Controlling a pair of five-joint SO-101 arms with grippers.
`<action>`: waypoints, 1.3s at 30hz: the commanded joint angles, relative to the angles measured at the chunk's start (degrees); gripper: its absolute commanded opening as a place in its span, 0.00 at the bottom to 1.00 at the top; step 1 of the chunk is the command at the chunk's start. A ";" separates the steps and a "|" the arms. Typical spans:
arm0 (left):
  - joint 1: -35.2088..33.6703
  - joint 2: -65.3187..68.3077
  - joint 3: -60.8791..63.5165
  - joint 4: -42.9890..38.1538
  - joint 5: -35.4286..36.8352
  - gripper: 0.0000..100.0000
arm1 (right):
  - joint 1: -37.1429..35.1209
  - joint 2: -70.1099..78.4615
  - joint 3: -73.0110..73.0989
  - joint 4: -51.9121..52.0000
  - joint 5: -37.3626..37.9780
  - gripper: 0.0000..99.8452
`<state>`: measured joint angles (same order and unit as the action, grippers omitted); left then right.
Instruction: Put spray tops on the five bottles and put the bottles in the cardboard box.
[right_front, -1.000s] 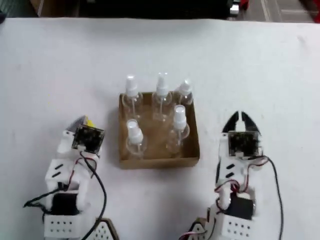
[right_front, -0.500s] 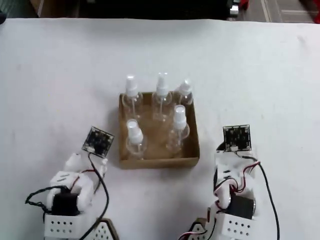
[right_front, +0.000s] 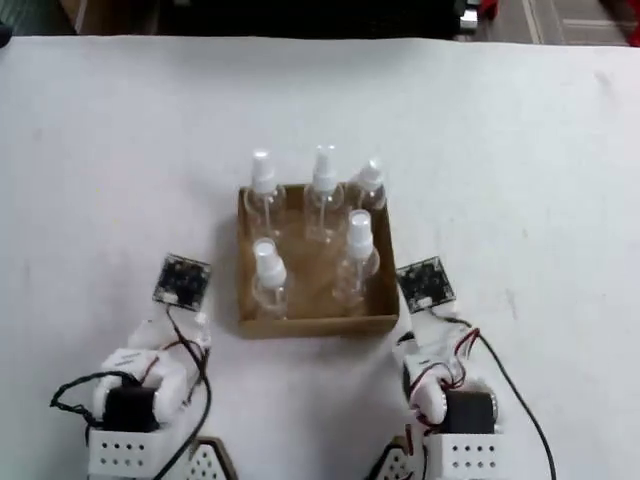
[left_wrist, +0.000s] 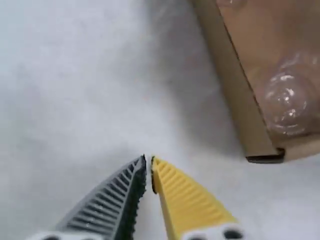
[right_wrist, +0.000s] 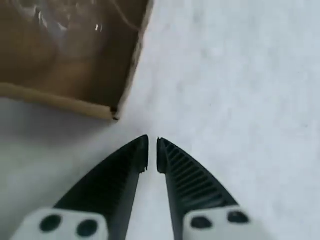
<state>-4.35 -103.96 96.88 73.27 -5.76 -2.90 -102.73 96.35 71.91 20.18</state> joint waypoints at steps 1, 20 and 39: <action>0.04 -0.75 0.00 0.44 -0.70 0.02 | -0.57 -0.31 0.53 0.66 -0.53 0.02; -0.22 -0.75 0.00 0.44 -1.58 0.02 | -0.57 -0.40 0.44 0.92 -8.44 0.02; -0.13 -0.75 0.00 0.44 -1.58 0.02 | -0.66 -0.40 0.44 0.84 -8.62 0.02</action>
<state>-4.35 -103.96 96.88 73.27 -7.69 -3.43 -102.73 96.35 72.26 11.91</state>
